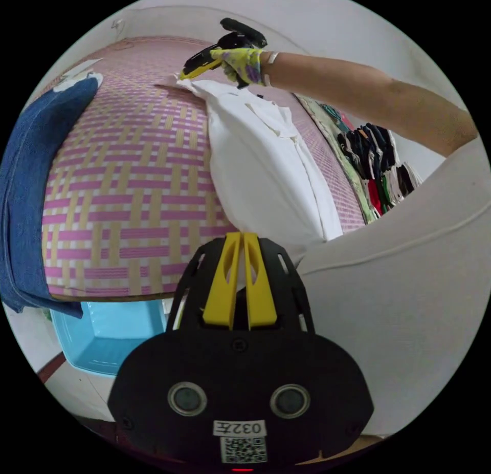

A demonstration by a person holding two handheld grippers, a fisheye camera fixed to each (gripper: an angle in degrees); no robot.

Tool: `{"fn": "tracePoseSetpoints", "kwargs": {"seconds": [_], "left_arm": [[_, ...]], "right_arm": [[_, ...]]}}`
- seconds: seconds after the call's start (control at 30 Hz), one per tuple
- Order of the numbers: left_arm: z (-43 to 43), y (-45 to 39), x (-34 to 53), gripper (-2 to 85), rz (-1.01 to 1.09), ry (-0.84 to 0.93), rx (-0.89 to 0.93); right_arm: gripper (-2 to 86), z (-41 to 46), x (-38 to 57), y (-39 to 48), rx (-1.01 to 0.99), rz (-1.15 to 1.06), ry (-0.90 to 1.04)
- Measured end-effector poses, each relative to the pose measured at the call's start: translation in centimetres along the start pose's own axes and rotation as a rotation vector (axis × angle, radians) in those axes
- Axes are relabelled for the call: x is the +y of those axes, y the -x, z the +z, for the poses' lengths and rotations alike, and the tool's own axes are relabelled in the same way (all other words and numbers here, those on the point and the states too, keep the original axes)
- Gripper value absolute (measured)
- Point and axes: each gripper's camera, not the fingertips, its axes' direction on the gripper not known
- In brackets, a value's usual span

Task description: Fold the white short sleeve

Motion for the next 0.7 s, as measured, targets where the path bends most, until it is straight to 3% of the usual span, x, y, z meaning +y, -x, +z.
{"fn": "tracePoseSetpoints", "kwargs": {"seconds": [0.27, 0.47, 0.6, 0.7], "left_arm": [[-2.4, -9.8, -3.6, -0.9, 0.256, 0.051, 0.044], [5.4, -12.7, -4.7, -0.9, 0.243, 0.319, -0.006], [6.9, -13.0, -4.3, -0.9, 0.218, 0.371, -0.04], [5.4, -13.4, -4.2, -0.8, 0.208, 0.353, -0.038]], "right_arm": [[-0.6, -7.6, 16.4, -19.1, -0.671, 0.394, -0.546], [-0.6, -0.4, 29.6, -28.6, -0.764, 0.768, -0.585], [-0.6, 1.8, 32.4, -30.0, -0.738, 0.813, -0.551], [-0.6, 0.7, 33.1, -30.2, -0.788, 0.769, -0.636]]}}
